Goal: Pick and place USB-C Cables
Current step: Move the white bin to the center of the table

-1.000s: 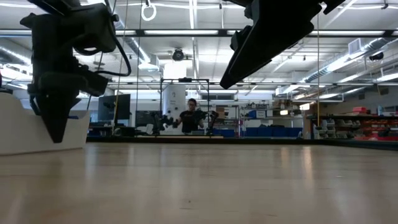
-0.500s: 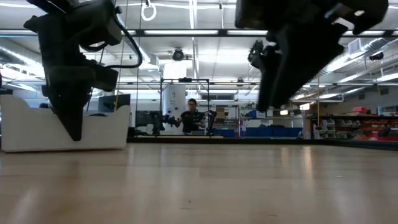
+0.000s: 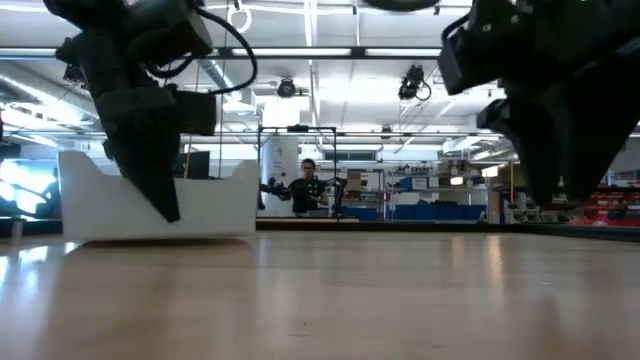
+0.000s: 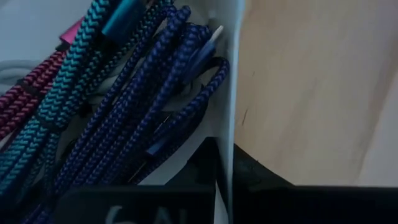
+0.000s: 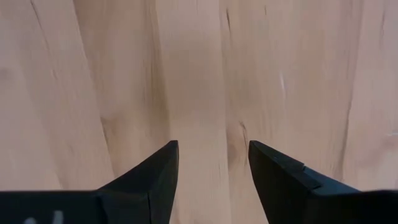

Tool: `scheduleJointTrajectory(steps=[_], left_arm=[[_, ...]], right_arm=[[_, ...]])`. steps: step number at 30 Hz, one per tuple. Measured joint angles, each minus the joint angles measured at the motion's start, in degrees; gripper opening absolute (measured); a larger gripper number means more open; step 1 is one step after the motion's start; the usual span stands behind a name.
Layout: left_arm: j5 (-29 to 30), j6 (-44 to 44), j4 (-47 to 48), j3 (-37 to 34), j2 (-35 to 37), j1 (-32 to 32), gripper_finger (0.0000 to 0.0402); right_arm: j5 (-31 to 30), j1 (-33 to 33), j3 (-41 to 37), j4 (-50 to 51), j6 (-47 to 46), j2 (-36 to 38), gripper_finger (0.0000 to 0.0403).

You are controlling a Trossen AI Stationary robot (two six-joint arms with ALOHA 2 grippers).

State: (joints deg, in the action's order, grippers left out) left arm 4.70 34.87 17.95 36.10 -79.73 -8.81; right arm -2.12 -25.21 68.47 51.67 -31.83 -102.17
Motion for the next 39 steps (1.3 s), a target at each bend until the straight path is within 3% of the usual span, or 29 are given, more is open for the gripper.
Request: scheduleJointTrajectory(steps=[6, 21, 30, 39], left_arm=[[-2.41, -5.13, -6.99, 1.68, -7.89, -0.03, 0.0005], [-1.65, -21.71, -6.56, 17.75, -19.25, -0.18, 0.0004], [-1.56, -24.26, -7.36, 25.31, -28.82, 1.88, 0.0007], [-1.50, -25.40, -6.45, 27.76, -29.89, 2.60, 0.0008]], right_arm=[[-3.16, -3.20, 0.00, 0.36, -2.53, 3.22, 0.0196], [-8.70, -12.54, 0.02, 0.80, -10.80, 9.31, 0.0194], [-10.52, -15.67, 0.02, 1.21, -13.84, 9.31, 0.0194], [-11.49, -17.38, 0.02, 1.21, -16.03, 9.29, 0.0194]])
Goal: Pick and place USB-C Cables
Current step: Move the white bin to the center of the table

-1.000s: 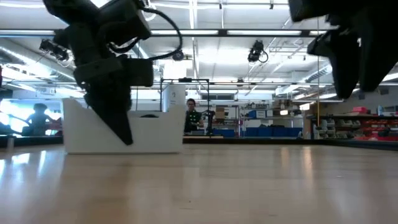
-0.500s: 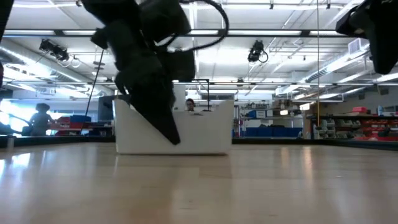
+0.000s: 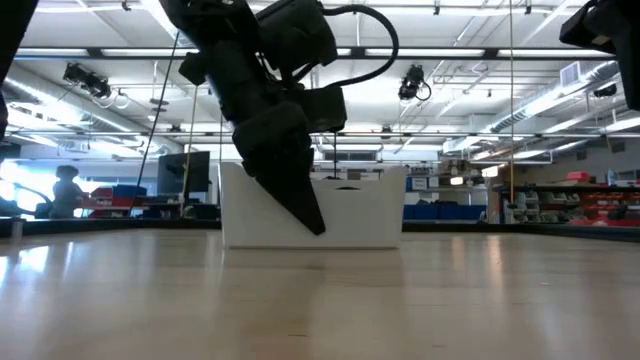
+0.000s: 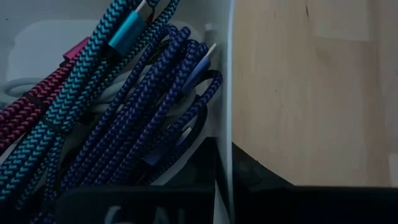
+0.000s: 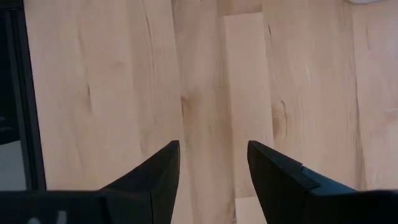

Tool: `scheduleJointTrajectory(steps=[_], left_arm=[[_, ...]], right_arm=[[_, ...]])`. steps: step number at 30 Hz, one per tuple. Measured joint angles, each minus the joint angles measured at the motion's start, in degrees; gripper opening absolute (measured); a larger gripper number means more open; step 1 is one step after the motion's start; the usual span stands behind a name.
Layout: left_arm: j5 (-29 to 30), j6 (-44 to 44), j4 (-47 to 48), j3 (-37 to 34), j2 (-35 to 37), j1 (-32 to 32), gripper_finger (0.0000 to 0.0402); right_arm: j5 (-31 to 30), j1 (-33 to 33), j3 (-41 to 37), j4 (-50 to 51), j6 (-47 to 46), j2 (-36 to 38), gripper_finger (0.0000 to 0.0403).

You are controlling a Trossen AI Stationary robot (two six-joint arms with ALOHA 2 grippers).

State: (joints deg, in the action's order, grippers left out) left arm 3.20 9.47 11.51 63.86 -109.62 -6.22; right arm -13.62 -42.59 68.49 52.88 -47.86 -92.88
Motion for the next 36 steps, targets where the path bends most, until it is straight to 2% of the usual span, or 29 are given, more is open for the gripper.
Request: scheduleJointTrajectory(steps=[30, 36], left_arm=[[0.11, -5.63, 1.14, -0.02, 0.00, 1.25, 0.0007], [0.15, -5.12, 1.12, -0.04, 0.00, 1.25, 0.0020]], right_arm=[[-1.78, -0.57, 0.00, -0.49, -0.24, -0.04, 0.0194], [-1.78, -0.57, 0.00, -0.63, -0.24, -0.04, 0.0194]])
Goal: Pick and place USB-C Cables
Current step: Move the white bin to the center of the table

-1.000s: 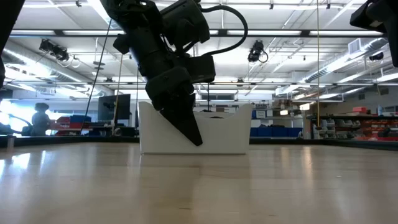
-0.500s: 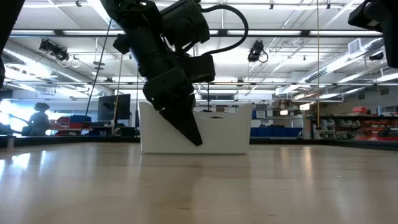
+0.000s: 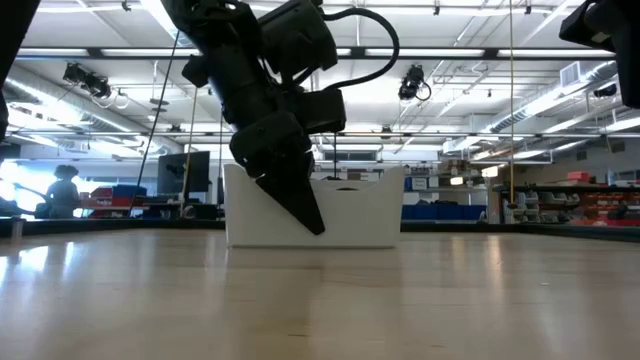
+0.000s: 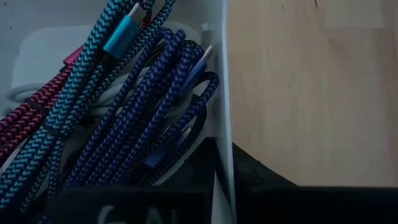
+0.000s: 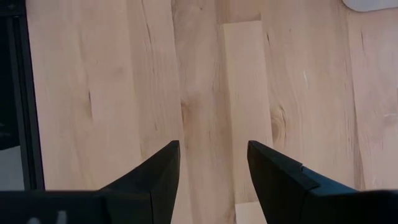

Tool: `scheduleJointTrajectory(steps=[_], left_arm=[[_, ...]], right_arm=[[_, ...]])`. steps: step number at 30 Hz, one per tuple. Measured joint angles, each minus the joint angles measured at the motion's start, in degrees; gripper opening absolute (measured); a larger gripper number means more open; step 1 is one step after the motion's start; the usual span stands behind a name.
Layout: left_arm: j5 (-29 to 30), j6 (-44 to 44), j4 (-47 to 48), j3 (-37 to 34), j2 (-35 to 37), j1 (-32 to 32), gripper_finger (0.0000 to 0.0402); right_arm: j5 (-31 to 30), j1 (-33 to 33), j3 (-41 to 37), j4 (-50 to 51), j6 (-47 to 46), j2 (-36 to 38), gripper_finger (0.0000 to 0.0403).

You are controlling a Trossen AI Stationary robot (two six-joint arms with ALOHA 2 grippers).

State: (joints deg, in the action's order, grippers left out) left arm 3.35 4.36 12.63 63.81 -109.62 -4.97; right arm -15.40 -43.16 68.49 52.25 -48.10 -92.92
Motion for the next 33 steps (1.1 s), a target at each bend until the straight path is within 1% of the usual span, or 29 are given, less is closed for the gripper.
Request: scheduleJointTrajectory(steps=[8, 12, 15, 18, 21, 26, 30, 33], left_arm=[[0.46, 1.01, 1.18, -0.28, 0.06, -0.07, 0.0058], [0.41, 1.22, 1.20, -0.24, 1.65, -0.09, 0.0082], [0.24, 0.62, 0.69, -0.13, 2.29, -0.11, 0.0098], [0.20, -1.80, 0.24, -0.13, 2.27, -0.20, 0.0103], [0.16, -4.66, 0.55, -0.12, 1.79, -0.50, 0.0096], [0.22, -7.60, 1.00, -0.15, 1.73, -1.05, 0.0061], [0.14, -8.43, 0.79, -0.15, 1.73, -1.36, 0.0033], [0.03, -8.61, 0.78, -0.15, 1.75, -1.36, 0.0020]], right_arm=[[0.00, 0.00, 0.00, -0.11, 0.00, -0.02, 0.0194], [-0.19, 0.00, 0.00, -0.20, 0.00, -0.02, 0.0194], [-0.20, 0.00, 0.00, -0.43, 0.00, -0.04, 0.0194], [-0.19, 0.01, 0.00, -0.76, 0.00, -0.04, 0.0194], [-0.18, 0.00, 0.00, -0.97, 0.00, -0.04, 0.0194], [-0.20, 0.00, 0.00, -1.00, 0.07, -0.04, 0.0194], [-0.20, 0.00, 0.00, -1.01, 0.11, -0.04, 0.0194], [-0.20, 0.00, 0.00, -1.01, 0.16, -0.04, 0.0194]])
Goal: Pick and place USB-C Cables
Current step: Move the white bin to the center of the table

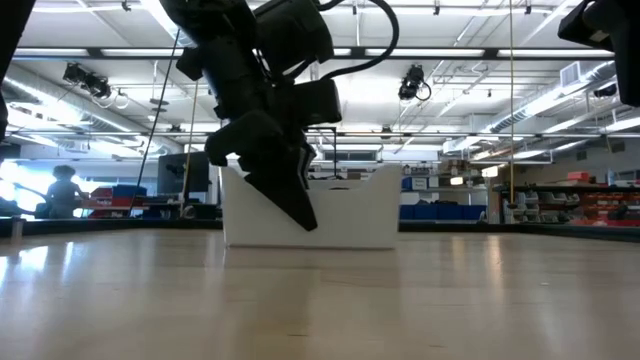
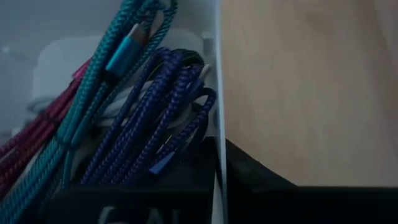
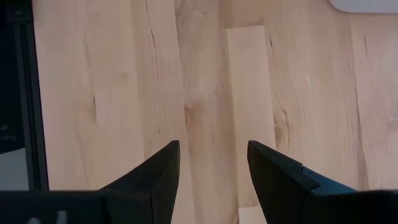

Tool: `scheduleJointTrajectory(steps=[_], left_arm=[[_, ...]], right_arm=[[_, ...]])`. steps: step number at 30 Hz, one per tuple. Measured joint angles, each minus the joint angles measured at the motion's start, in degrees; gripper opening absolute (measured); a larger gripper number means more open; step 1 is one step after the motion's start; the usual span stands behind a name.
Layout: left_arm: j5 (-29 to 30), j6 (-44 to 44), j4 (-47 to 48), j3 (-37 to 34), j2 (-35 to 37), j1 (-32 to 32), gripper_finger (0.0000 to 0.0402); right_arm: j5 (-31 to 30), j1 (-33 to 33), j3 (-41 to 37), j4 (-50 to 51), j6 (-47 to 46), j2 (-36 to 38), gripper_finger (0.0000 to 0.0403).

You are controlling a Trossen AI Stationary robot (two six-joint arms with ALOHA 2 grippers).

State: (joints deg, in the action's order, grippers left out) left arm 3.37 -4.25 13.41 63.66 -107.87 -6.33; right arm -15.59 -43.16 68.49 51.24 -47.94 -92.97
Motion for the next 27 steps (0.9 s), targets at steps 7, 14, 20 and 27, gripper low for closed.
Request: scheduleJointTrajectory(steps=[7, 14, 20, 27], left_arm=[[1.17, -1.19, -0.27, 0.04, 0.00, 0.08, 0.0021], [3.87, -0.64, -1.24, 0.09, 0.04, 1.13, 0.0035], [3.90, 2.34, -2.56, 0.11, 0.08, 1.37, 0.0030], [4.02, 5.18, -2.51, 0.11, 0.09, 0.66, 0.0023]], right_arm=[[0.00, 0.00, 0.00, 0.00, 0.06, 0.00, 0.0194], [-0.17, 0.00, 0.00, 0.00, 0.07, 0.00, 0.0194], [-0.92, 0.00, 0.00, -0.02, 0.08, 0.00, 0.0194], [-0.92, 0.00, 0.00, -0.04, 0.08, 0.00, 0.0194]])
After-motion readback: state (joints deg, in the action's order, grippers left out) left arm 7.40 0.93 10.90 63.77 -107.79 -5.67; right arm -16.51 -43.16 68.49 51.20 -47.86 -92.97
